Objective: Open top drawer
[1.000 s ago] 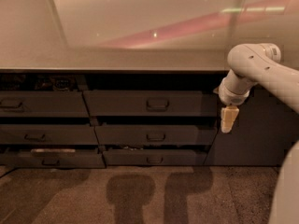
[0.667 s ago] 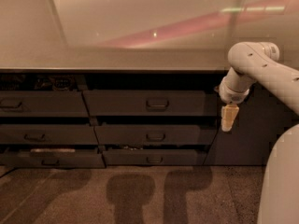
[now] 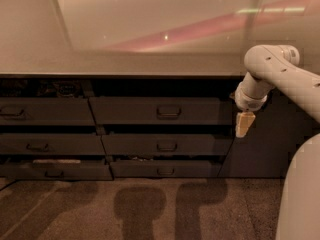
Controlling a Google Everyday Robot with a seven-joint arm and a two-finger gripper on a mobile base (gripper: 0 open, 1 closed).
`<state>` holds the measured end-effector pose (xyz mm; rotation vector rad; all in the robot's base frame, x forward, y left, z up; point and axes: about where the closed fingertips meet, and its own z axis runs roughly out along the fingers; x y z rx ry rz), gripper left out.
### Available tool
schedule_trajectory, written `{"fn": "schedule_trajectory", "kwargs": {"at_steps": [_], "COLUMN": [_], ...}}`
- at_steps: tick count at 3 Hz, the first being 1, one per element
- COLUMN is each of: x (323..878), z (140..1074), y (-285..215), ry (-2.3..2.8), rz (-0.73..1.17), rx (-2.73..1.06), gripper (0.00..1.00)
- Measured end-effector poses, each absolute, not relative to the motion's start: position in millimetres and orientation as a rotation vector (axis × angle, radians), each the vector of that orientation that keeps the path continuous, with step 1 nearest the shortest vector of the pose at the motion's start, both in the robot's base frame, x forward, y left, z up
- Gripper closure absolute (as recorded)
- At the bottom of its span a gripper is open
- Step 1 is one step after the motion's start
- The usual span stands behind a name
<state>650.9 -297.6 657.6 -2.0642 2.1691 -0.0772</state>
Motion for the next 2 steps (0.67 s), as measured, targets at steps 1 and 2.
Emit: {"fn": "schedule_trajectory", "kwargs": {"at_steps": [1,2], "x": [650.9,650.9], "z": [657.5,657.5], "y": [-297.6,-297.6], "ry": [2.169,2.169], "rz": [-0.077,-0.077], "rx": [-2.064,-2.064], "gripper": [0.42,0.65]}}
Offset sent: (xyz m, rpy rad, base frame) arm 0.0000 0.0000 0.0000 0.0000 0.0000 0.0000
